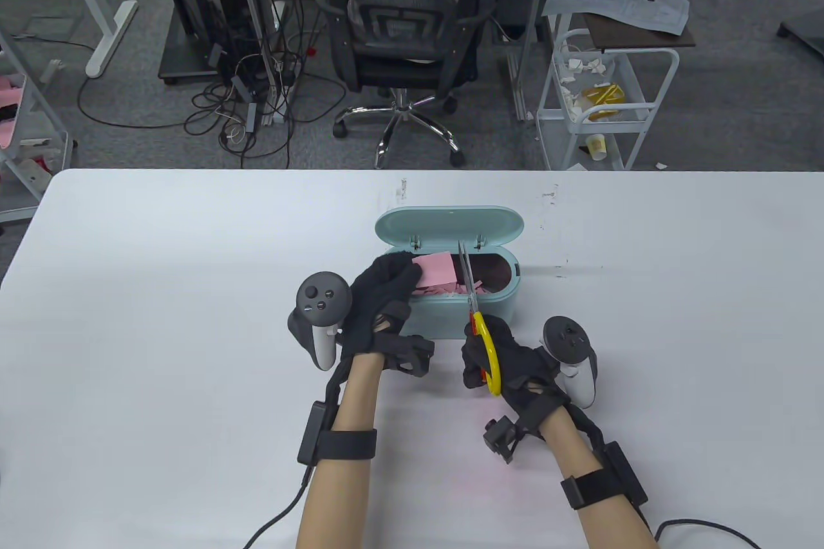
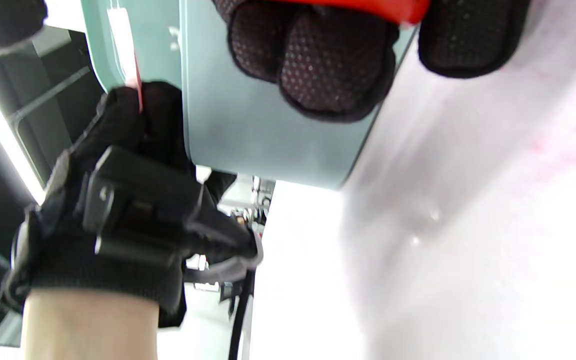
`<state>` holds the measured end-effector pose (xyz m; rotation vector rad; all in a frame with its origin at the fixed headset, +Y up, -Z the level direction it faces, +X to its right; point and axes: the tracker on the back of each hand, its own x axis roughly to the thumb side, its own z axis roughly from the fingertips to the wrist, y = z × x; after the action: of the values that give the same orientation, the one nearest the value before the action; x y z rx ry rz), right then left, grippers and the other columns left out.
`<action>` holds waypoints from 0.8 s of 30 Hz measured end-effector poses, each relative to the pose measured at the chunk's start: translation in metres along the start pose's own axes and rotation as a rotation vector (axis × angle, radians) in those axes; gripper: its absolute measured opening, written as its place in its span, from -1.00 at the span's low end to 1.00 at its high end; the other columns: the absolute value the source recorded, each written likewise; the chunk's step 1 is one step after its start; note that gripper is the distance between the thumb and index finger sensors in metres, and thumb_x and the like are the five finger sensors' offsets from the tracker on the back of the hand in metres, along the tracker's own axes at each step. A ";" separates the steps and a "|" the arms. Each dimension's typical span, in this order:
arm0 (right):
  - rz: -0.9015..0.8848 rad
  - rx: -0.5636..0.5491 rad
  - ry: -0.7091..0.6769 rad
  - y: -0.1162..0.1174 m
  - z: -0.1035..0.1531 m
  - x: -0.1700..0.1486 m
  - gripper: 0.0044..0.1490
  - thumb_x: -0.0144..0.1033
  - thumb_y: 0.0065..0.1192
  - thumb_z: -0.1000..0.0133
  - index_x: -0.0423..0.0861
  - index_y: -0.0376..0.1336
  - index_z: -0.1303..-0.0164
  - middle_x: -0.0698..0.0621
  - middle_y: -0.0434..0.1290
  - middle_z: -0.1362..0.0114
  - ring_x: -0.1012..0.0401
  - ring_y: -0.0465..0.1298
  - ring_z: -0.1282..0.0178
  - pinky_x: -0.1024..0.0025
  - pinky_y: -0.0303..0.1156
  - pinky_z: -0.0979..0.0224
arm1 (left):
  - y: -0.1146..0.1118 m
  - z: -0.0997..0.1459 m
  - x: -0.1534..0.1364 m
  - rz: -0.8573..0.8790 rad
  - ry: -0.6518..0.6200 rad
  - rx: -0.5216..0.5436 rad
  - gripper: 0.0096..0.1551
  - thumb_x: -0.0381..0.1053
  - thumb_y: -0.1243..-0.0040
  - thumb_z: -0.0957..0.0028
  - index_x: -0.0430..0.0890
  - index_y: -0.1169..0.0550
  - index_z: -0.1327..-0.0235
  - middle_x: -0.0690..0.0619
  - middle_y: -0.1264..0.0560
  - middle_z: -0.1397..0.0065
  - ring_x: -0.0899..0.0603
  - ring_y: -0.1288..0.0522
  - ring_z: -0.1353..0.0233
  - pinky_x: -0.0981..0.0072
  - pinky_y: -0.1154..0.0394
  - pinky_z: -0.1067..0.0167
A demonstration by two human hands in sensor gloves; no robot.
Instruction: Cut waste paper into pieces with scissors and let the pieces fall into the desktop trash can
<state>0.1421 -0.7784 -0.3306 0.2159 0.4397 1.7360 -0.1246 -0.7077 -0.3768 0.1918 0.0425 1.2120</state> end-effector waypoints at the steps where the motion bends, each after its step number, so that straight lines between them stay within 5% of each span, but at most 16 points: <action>1: 0.004 -0.001 0.007 0.001 0.000 0.000 0.21 0.53 0.07 0.10 -0.04 -0.24 -0.44 0.06 0.31 -0.30 0.07 0.54 -0.02 -0.29 0.29 -0.31 | 0.000 0.000 0.000 0.001 0.000 0.000 -0.64 0.14 -0.42 0.03 0.09 -0.72 0.01 0.18 -0.85 0.11 -0.01 -0.77 -0.06 -0.29 -0.17 -0.49; 24: 0.044 -0.051 0.007 0.009 -0.005 0.002 0.14 0.47 0.10 0.10 -0.08 -0.13 -0.41 0.11 0.43 -0.16 0.12 0.61 0.13 -0.23 0.39 -0.21 | 0.000 0.000 0.000 0.004 0.004 0.003 -0.64 0.14 -0.42 0.02 0.08 -0.71 0.01 0.17 -0.85 0.11 -0.01 -0.77 -0.06 -0.29 -0.17 -0.49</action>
<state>0.1319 -0.7791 -0.3317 0.1844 0.3977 1.7896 -0.1248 -0.7079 -0.3767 0.1920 0.0472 1.2164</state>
